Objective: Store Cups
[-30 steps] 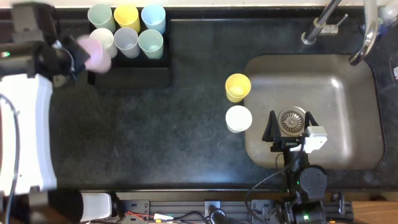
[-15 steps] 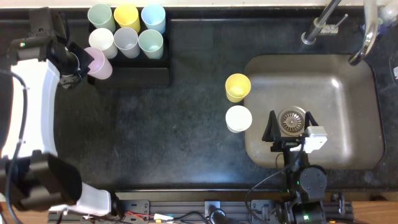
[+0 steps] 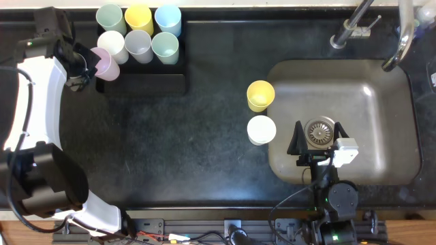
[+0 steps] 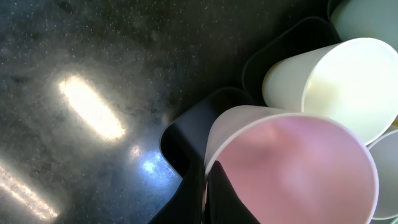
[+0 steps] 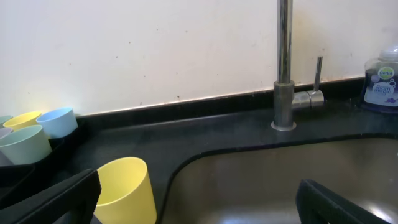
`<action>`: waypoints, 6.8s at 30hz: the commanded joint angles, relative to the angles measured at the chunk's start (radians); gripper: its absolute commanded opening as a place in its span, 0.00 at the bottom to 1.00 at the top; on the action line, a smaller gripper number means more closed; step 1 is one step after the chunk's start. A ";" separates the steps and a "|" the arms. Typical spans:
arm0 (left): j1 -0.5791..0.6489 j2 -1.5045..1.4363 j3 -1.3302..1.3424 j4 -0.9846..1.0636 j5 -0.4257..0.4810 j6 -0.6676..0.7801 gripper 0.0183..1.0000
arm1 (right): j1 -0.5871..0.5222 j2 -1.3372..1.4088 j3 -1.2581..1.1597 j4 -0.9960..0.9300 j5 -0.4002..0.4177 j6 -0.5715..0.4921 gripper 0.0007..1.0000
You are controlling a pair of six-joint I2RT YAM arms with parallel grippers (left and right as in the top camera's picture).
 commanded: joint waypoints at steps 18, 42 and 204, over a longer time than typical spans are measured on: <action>0.001 0.119 0.016 0.010 -0.005 -0.015 0.02 | -0.006 -0.008 -0.013 0.005 -0.006 0.005 1.00; -0.068 -0.125 0.016 -0.013 -0.003 0.012 1.00 | -0.006 -0.008 -0.013 0.005 -0.006 0.005 1.00; -0.240 -0.266 0.066 -0.246 -0.107 -0.110 1.00 | -0.006 -0.008 -0.013 0.005 -0.007 0.005 1.00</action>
